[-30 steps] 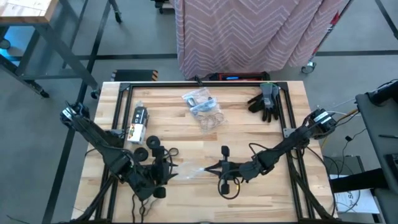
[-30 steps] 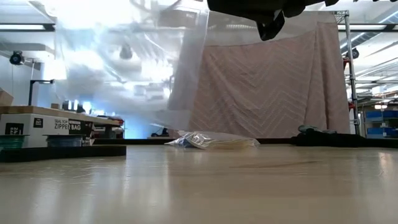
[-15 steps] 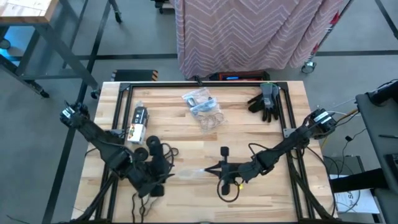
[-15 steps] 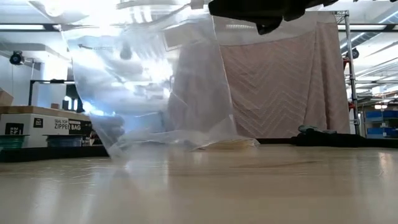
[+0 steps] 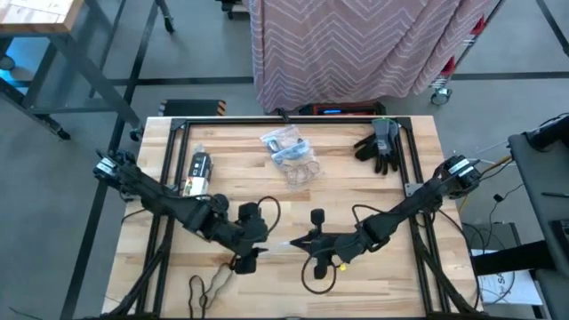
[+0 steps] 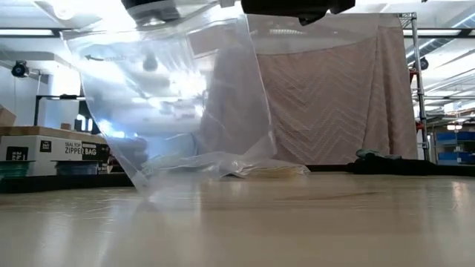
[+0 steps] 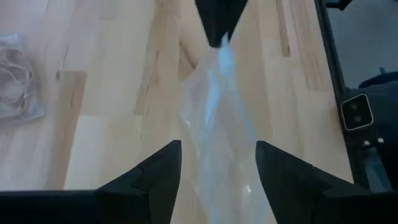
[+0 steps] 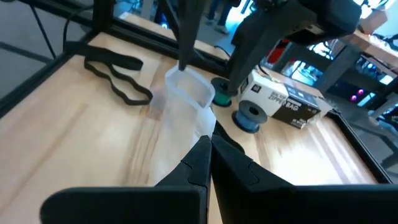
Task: Sort rubber bands
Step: Open the transparent zip bag
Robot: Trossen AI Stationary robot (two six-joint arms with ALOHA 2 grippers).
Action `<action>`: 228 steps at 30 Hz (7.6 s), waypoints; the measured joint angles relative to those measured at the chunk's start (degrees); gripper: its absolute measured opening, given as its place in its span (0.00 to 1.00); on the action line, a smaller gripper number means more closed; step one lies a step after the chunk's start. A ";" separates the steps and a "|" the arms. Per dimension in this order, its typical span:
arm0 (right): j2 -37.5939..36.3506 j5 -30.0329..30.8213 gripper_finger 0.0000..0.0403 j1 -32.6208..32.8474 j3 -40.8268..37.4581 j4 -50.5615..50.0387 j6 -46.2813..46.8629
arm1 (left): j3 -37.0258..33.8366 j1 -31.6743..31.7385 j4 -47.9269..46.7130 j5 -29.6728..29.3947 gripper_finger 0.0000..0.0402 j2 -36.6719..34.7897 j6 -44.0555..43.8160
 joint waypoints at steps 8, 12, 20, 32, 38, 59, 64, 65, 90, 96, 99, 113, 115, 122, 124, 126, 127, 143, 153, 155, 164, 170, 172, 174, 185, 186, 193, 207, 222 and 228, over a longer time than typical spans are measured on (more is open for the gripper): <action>0.00 -0.20 0.00 0.28 1.97 -0.64 -1.81 | -2.82 1.17 0.89 -2.23 0.46 2.86 -0.01; 0.00 -0.62 0.00 0.31 2.60 -0.66 -1.88 | -4.14 1.86 4.73 -1.87 0.43 4.98 1.15; 0.00 0.21 0.00 0.15 3.06 -0.62 -2.47 | -4.38 2.14 14.89 -0.19 0.39 11.41 4.32; 0.00 0.06 0.00 0.42 3.06 -3.37 -1.09 | -4.43 2.29 17.19 -16.69 0.14 14.36 0.06; 0.00 0.06 0.00 0.42 3.06 -4.40 -0.20 | -5.08 1.96 18.51 -16.96 0.02 14.27 0.49; -0.22 -7.55 0.26 9.62 6.21 -41.32 32.02 | -17.00 6.28 39.07 -10.55 0.08 14.16 -2.51; 2.08 -7.26 0.35 11.37 5.82 -41.13 31.27 | -18.39 11.02 45.85 -2.63 0.15 15.43 -2.15; 2.93 -7.25 0.36 11.37 5.79 -41.33 31.36 | -18.44 11.60 47.53 -0.82 0.16 16.12 -1.66; 10.49 -12.92 0.02 3.73 6.23 -41.82 26.95 | -19.13 13.20 51.91 4.20 0.39 19.29 -0.78; 10.43 -5.18 0.00 5.51 12.43 -51.32 21.13 | -19.20 13.20 47.16 4.13 0.37 16.65 0.25; 10.40 -1.79 0.00 7.17 16.80 -56.33 15.16 | -19.20 13.20 43.04 4.09 0.36 13.89 1.15; 10.40 16.86 0.00 14.39 27.95 -61.28 -1.10 | -28.30 10.50 45.52 5.11 0.37 3.61 2.96; 10.40 18.19 0.00 14.56 29.39 -61.31 1.16 | -32.01 8.56 53.35 2.95 0.35 2.54 3.13; 9.40 18.60 0.00 14.53 33.54 -61.05 9.33 | -40.85 0.58 79.96 -6.41 0.29 2.16 12.00; 8.87 18.66 0.00 14.36 34.43 -60.86 11.02 | -41.46 -1.01 84.14 -7.35 0.28 2.16 14.34; 8.49 19.08 0.00 14.28 35.42 -60.58 12.49 | -41.40 -2.00 86.24 -7.46 0.28 2.16 15.96; 8.46 19.91 0.00 14.27 36.01 -60.77 13.23 | -41.18 -2.45 86.85 -7.49 0.28 2.16 16.80; 8.37 30.47 0.00 19.87 45.14 -60.53 3.22 | -39.73 -5.01 97.52 -7.49 0.28 0.25 15.53; 8.37 32.16 0.00 20.15 45.09 -60.17 1.87 | -37.86 -5.01 99.02 -2.91 0.28 1.38 12.15; 8.37 32.12 0.00 20.02 45.07 -59.09 1.07 | -37.30 -5.01 99.01 -2.88 0.28 1.67 11.98; 8.39 31.54 0.00 19.91 45.05 -53.22 -4.71 | -36.88 -4.99 104.63 1.64 0.28 2.74 12.13; 9.11 29.51 0.00 18.82 44.86 -52.42 -5.02 | -35.95 -5.05 108.51 5.02 0.28 3.41 15.14; 9.88 28.69 0.00 18.35 44.79 -51.67 -6.06 | -35.49 -4.97 108.18 5.05 0.28 4.32 15.22; 10.83 27.92 0.00 17.92 44.79 -50.77 -7.48 | -35.09 -4.77 107.93 5.05 0.28 5.44 15.31; 11.81 36.30 0.00 19.76 44.74 -46.61 -13.99 | -37.11 -4.82 106.63 3.37 0.29 4.64 18.39; 11.78 36.49 0.00 20.04 44.74 -45.54 -15.17 | -37.49 -4.83 106.00 2.75 0.29 4.68 18.37; 11.76 36.69 0.00 19.95 44.74 -42.45 -17.98 | -37.01 -4.94 103.79 3.56 0.41 4.92 18.37; 11.76 36.47 0.00 19.39 44.74 -42.52 -15.98 | -33.22 -5.91 107.32 5.92 0.43 4.78 29.16; 11.74 36.56 0.00 18.99 44.72 -42.98 -11.52 | -33.30 -9.12 104.69 4.20 0.55 3.17 38.67; 11.58 36.52 0.00 18.57 44.72 -42.59 -9.10 | -33.30 -11.73 101.25 -5.03 0.57 3.23 60.29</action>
